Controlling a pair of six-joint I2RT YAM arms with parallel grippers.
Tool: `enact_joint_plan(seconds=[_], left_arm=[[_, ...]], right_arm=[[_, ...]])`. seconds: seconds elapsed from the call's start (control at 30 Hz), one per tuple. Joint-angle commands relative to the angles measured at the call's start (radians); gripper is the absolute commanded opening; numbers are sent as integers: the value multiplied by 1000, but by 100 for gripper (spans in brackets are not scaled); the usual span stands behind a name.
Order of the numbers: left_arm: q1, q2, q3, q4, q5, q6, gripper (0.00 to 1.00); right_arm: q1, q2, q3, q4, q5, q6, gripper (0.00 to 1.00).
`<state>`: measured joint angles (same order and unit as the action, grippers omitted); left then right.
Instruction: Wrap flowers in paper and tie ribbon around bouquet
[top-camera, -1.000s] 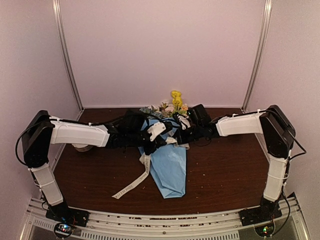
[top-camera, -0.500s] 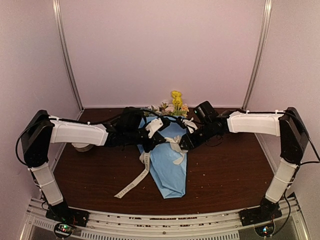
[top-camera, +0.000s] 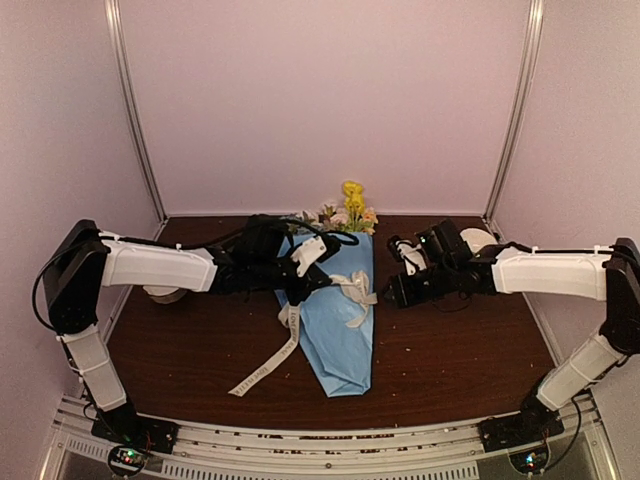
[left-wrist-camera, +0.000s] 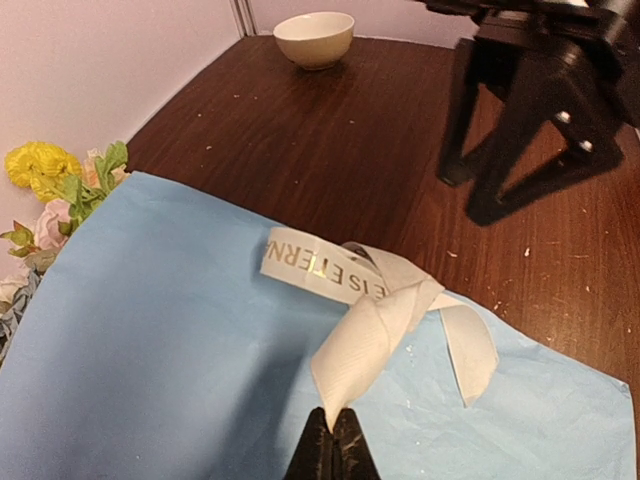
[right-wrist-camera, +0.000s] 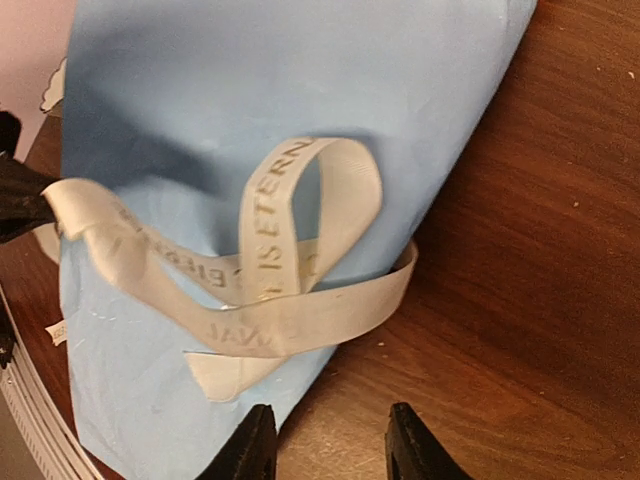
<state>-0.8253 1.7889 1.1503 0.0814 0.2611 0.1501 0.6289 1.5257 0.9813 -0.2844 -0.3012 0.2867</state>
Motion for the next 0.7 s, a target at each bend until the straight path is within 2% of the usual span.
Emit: enact_joint_plan(seconds=[0.0, 0.13, 0.3, 0.67], left_arm=[[1, 14, 21, 37, -5, -14, 0], [2, 18, 29, 28, -10, -18, 0], [2, 16, 25, 23, -19, -23, 0], [4, 18, 34, 9, -35, -24, 0]], right_arm=[[90, -43, -116, 262, 71, 170, 36], [135, 6, -123, 306, 124, 237, 34], [154, 50, -118, 331, 158, 291, 38], [167, 137, -89, 286, 170, 309, 42]])
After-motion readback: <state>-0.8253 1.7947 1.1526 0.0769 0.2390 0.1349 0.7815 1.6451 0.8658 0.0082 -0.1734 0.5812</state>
